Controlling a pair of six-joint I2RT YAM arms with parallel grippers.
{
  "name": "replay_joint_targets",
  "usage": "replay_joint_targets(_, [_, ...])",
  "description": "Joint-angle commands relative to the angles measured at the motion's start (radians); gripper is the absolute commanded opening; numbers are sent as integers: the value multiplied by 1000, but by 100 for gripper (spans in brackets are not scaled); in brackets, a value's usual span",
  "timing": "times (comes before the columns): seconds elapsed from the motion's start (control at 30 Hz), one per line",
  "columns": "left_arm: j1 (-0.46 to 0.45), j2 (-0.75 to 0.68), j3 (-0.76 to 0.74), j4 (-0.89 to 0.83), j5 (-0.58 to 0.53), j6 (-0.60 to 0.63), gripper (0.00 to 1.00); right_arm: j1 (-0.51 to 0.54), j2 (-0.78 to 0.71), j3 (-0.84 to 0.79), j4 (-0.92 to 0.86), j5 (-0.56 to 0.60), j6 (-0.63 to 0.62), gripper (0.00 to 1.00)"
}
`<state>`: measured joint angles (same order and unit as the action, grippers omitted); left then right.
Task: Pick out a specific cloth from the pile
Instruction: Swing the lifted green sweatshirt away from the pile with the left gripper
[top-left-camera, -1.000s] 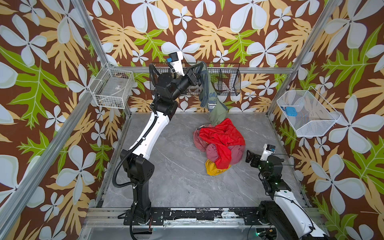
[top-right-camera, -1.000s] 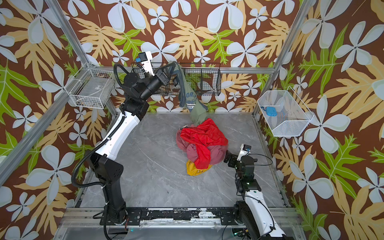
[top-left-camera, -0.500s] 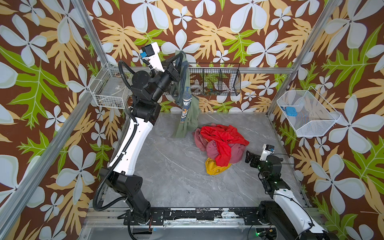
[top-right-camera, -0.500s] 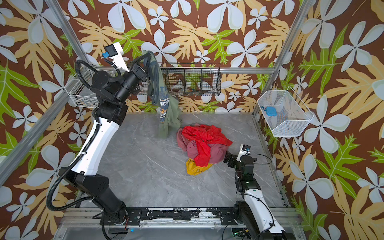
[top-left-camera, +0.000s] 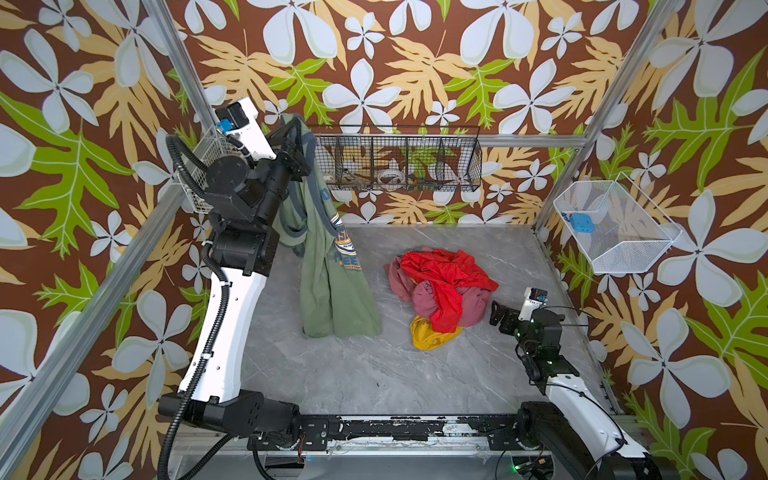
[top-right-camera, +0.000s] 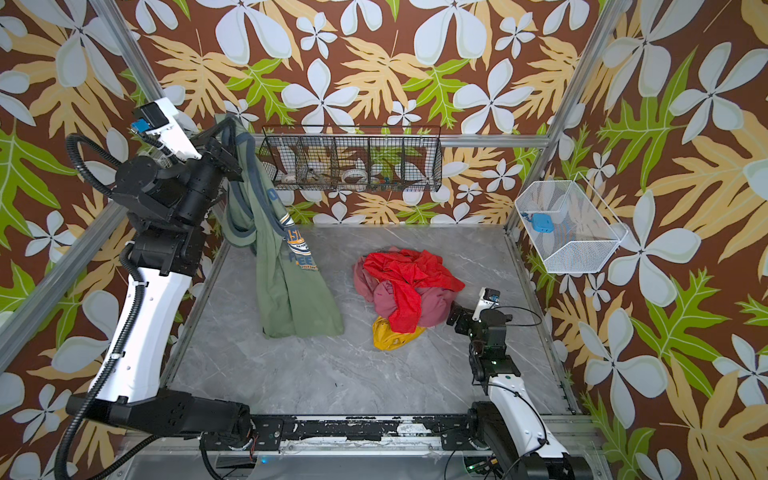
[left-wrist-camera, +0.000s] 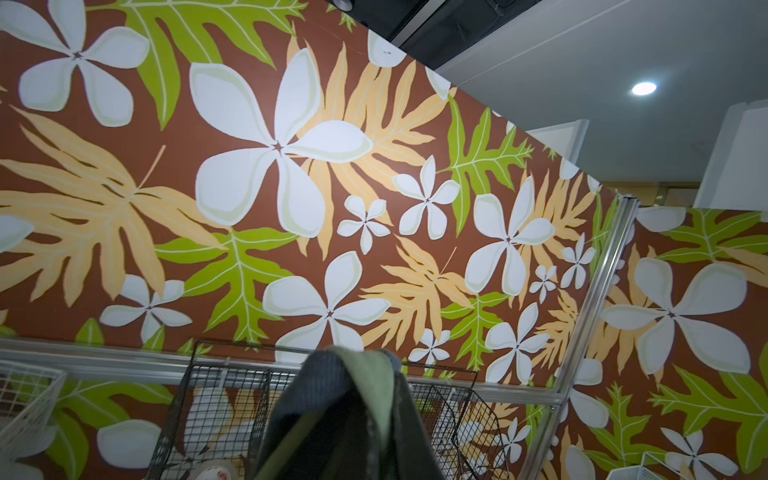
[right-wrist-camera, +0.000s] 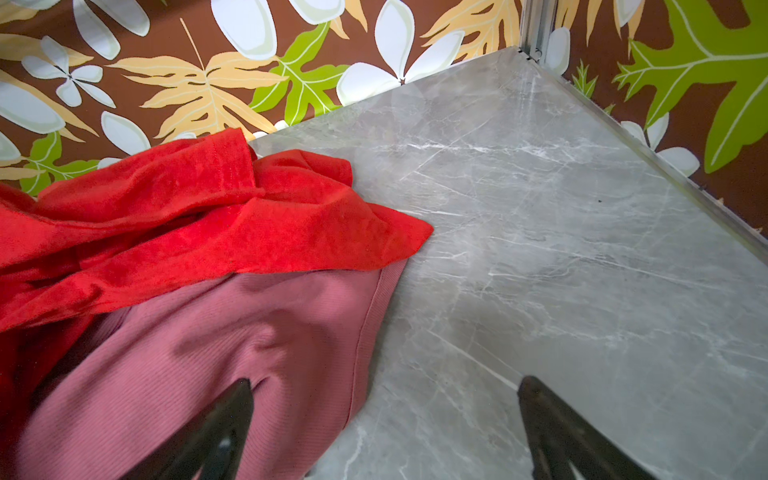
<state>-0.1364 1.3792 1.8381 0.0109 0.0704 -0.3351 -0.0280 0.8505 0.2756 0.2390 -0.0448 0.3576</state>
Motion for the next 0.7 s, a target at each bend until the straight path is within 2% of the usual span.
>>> replay_joint_targets(0.0, [25, -47, -31, -25, -56, 69, 0, -1, 6, 8, 25, -1, -6, 99])
replay_joint_targets(0.2, [31, -102, -102, -91, -100, 114, 0, -1, 15, 9, 34, -7, 2, 98])
replay_joint_targets(0.43, [31, -108, -273, -91, -118, 116, 0, -1, 3, 23, 4, -8, -9, 98])
replay_joint_targets(0.67, [31, -100, -459, -38, -55, 4, 0, -1, -22, 17, -4, -3, 5, 98])
